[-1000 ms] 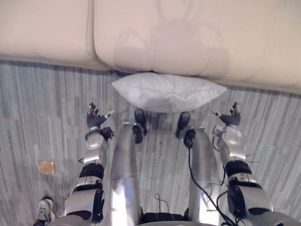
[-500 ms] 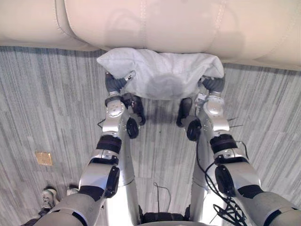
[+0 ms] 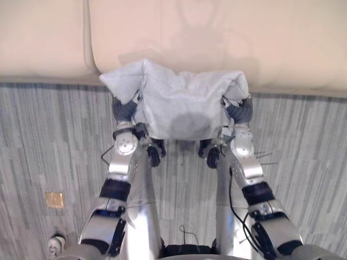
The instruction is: Pick up cushions and gather them together orderly.
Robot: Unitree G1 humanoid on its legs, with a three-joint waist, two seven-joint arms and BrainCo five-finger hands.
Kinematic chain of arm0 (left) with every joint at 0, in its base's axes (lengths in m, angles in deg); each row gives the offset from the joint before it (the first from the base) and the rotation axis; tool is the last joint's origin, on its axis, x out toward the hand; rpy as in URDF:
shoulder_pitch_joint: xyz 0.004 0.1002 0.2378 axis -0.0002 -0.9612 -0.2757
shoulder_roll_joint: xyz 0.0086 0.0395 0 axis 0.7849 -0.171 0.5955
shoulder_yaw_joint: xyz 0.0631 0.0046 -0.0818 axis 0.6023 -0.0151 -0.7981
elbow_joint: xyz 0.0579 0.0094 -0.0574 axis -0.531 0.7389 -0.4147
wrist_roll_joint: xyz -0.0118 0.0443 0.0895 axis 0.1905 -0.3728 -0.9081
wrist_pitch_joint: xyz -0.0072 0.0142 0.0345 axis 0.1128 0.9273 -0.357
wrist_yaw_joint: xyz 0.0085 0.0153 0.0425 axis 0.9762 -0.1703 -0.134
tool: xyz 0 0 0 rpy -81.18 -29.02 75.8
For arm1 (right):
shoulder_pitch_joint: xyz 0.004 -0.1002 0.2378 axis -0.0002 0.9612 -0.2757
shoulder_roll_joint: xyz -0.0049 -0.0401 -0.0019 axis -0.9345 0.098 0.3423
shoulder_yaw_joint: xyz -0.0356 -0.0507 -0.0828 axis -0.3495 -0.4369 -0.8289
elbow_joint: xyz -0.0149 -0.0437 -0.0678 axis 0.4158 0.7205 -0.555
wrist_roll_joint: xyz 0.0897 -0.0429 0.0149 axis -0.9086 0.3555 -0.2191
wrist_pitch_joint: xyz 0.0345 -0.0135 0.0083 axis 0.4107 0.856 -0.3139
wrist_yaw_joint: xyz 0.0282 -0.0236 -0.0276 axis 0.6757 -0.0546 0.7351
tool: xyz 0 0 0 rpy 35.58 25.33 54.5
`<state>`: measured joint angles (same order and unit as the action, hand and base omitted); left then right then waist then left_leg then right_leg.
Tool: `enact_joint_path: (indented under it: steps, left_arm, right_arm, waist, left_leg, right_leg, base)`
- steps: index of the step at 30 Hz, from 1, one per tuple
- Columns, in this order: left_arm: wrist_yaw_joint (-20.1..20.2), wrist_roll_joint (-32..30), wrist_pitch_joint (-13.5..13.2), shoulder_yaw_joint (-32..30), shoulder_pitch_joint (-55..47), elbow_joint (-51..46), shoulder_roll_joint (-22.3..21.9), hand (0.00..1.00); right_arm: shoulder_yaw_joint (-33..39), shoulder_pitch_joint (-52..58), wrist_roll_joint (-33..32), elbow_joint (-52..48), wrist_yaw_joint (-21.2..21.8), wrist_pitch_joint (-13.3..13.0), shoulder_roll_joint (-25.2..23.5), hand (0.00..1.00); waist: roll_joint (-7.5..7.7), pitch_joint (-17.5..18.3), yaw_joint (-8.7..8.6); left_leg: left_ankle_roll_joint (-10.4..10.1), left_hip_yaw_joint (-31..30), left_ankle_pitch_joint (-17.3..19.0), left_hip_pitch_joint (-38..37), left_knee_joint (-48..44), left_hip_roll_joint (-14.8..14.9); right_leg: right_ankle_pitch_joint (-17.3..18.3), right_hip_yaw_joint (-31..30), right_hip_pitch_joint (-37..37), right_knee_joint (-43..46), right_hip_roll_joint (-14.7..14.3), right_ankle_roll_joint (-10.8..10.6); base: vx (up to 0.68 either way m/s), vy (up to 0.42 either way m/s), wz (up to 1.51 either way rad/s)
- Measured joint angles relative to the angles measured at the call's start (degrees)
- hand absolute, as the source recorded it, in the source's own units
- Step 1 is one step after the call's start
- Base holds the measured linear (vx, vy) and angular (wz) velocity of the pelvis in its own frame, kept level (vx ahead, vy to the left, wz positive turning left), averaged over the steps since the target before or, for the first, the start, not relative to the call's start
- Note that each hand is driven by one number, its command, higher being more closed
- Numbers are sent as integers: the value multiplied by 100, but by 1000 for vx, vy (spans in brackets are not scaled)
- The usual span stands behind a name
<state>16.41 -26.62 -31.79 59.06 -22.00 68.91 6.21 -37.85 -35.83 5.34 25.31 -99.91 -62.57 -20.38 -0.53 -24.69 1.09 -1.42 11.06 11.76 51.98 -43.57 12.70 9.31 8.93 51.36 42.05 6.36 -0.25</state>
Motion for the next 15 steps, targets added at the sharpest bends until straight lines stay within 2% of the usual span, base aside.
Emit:
enact_joint_path:
  steps: [2,4,7,10,15]
  left_arm:
    - [191,-11,-48,139,-719,-375,-144,100]
    - [285,-82,-74,210,-1237,-607,-203,100]
    - [478,-145,-116,221,-1736,-636,-229,100]
    - [611,-250,-127,220,-2045,-633,-124,100]
    - [699,-278,-131,218,-2346,-639,-37,100]
  right_arm:
    - [0,793,155,-557,170,-80,25,100]
    - [0,1337,218,-866,310,-119,37,100]
    - [-4,1797,224,-897,568,-151,46,100]
    - [-23,1920,224,-677,791,-152,55,100]
    - [-65,1815,220,-207,966,-100,67,100]
  waist:
    - [-2,80,-5]
    - [-3,417,-9]
    - [-6,738,-5]
    - [-8,894,-14]
    - [-20,1014,-12]
  left_leg:
    - [-8,11,-106,-928,410,-78]
    - [-9,26,-109,-1353,707,-130]
    - [-10,53,-190,-2088,1242,-260]
    - [-37,57,-454,-2735,1942,-477]
    - [-59,125,-547,-3393,2465,-523]
  right_leg:
    - [-92,85,-973,-446,0,-69]
    - [-100,150,-1425,-764,1,-74]
    - [-138,199,-2165,-1281,2,-109]
    - [-255,183,-2717,-1815,40,-157]
    - [-466,70,-3370,-2449,-94,-144]
  base:
    - [188,-8,11]
    - [247,5,13]
    - [216,8,11]
    - [237,3,8]
    - [151,3,-13]
